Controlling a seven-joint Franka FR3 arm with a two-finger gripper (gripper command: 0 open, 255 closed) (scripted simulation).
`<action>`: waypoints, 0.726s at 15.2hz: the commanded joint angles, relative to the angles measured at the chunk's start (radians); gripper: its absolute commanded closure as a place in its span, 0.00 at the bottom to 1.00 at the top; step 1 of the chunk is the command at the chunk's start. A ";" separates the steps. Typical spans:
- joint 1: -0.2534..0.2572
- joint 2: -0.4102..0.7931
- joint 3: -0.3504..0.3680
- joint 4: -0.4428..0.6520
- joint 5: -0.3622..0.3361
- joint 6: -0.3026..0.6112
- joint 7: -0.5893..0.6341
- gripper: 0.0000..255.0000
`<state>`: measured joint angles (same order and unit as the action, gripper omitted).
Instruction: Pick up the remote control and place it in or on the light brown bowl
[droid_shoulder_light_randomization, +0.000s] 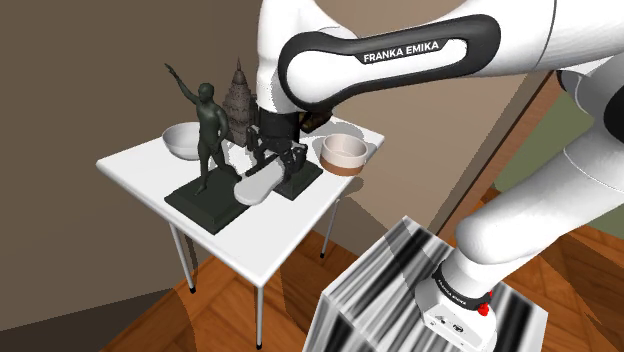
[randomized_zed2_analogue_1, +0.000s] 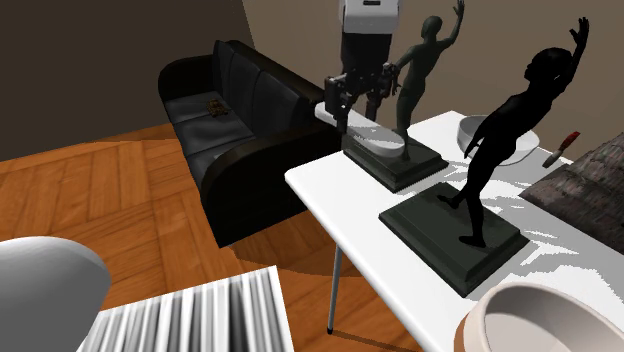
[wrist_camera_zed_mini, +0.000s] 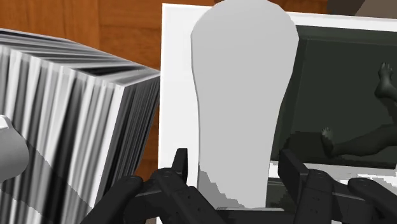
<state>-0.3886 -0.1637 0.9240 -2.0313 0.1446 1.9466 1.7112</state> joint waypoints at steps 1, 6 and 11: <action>-0.012 -0.030 -0.042 -0.027 0.022 0.001 -0.066 1.00; -0.040 -0.091 -0.147 -0.085 0.055 -0.003 -0.218 1.00; -0.079 -0.113 -0.237 -0.116 0.054 -0.006 -0.349 1.00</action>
<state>-0.4619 -0.2635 0.7080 -2.1312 0.1929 1.9388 1.3941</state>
